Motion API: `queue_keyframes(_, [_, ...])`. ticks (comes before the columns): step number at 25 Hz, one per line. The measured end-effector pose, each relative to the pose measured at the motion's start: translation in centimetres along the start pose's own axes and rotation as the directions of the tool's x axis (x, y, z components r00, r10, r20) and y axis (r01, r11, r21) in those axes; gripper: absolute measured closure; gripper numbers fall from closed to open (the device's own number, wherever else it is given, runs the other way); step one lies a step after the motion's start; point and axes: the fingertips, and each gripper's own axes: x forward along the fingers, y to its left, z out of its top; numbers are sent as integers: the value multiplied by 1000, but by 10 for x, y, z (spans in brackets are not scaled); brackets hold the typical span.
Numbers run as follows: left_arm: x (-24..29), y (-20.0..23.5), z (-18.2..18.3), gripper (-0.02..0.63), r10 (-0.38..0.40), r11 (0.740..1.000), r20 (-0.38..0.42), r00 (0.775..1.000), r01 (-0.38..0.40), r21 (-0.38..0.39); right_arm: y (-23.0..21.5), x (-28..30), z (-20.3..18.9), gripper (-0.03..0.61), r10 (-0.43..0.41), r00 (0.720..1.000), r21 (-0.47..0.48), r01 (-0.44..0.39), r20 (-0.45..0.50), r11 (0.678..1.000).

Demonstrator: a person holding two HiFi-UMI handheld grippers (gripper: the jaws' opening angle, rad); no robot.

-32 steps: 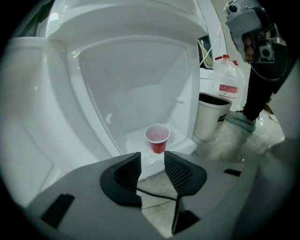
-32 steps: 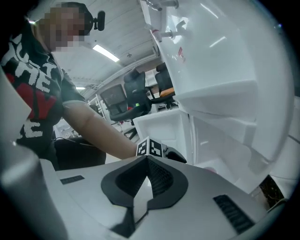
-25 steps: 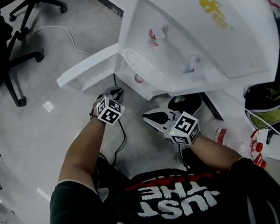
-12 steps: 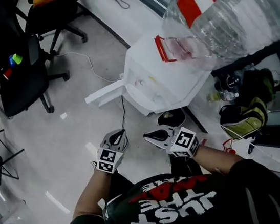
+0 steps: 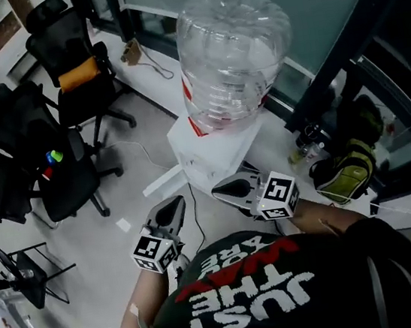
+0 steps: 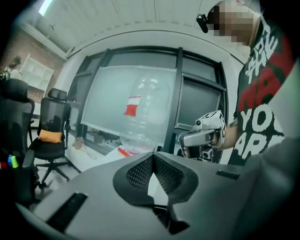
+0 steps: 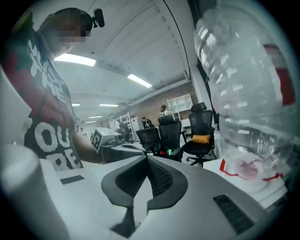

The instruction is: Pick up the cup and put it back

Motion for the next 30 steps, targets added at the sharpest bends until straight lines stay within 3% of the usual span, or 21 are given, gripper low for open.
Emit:
queue_keyframes(6, [16,-53,117,606,-95,993,130,987,85,79,-4,-64,79,546,-89,991,-81,98,103,992])
queue_keyframes(12, [24,-84,181,606,-166,982,186,968,145,119,-10,-94,125,546,-154,968,-93,175,196,980])
queue_keyframes(17, [25,-90,183,606,-181,979,167,969,161,127,-16,-103,137,546,-193,955,-43,207,227,977])
queue_keyframes(30, [13,-84,173,606,-160,985,169,973,146,94,-8,-97,124,546,-197,964,-82,214,178,973])
